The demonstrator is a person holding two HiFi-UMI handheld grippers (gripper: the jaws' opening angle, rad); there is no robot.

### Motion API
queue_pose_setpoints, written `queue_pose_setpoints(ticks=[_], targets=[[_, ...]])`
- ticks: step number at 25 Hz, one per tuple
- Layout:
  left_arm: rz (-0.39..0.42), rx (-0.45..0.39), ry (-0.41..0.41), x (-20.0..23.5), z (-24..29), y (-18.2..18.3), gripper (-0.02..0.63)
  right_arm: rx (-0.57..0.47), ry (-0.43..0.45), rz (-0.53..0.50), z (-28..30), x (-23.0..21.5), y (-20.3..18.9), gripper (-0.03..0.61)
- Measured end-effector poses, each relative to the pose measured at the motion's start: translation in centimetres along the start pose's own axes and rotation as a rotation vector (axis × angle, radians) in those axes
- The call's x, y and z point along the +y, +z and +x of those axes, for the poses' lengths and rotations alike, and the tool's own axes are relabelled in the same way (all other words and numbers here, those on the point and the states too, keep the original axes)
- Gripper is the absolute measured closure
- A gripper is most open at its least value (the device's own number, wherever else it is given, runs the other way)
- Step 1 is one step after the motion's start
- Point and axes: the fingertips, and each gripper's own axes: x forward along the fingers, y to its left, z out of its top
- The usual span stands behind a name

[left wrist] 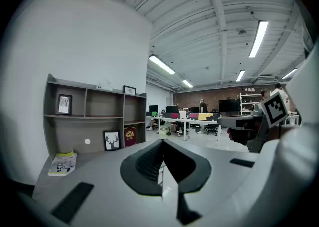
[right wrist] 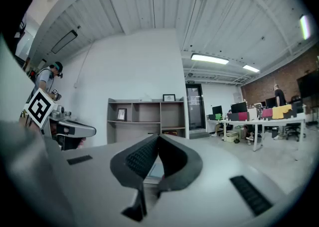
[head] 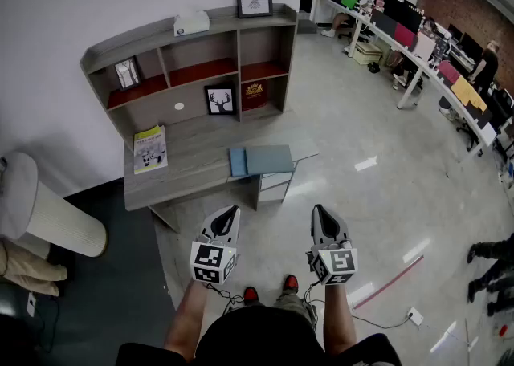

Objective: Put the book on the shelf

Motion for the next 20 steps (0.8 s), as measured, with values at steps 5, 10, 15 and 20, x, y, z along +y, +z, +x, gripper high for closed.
queue_pose_setpoints(ticks=[5, 10, 15, 20], targets=[[-0.001, -0.002, -0.001, -0.03, 0.11, 0.04, 0.606, -0.001, 0.0, -0.002, 0.05, 0.09, 0.02, 0.549], [-0.004, -0.002, -0.003, 0.05, 0.15, 0.15, 0.606, -0.001, 0.009, 0.008, 0.09, 0.32, 0.01, 0.549], [-0.003, -0.005, -0.012, -0.06, 0.37, 0.17, 0.606, 0.0, 0.022, -0.005, 0.27, 0.49, 0.1, 0.549], [-0.014, -0.004, -0.007, 0.27, 0.72, -0.03, 0.606, 0.029, 0.025, -0.036, 0.66, 0.66, -0.63, 0.549]])
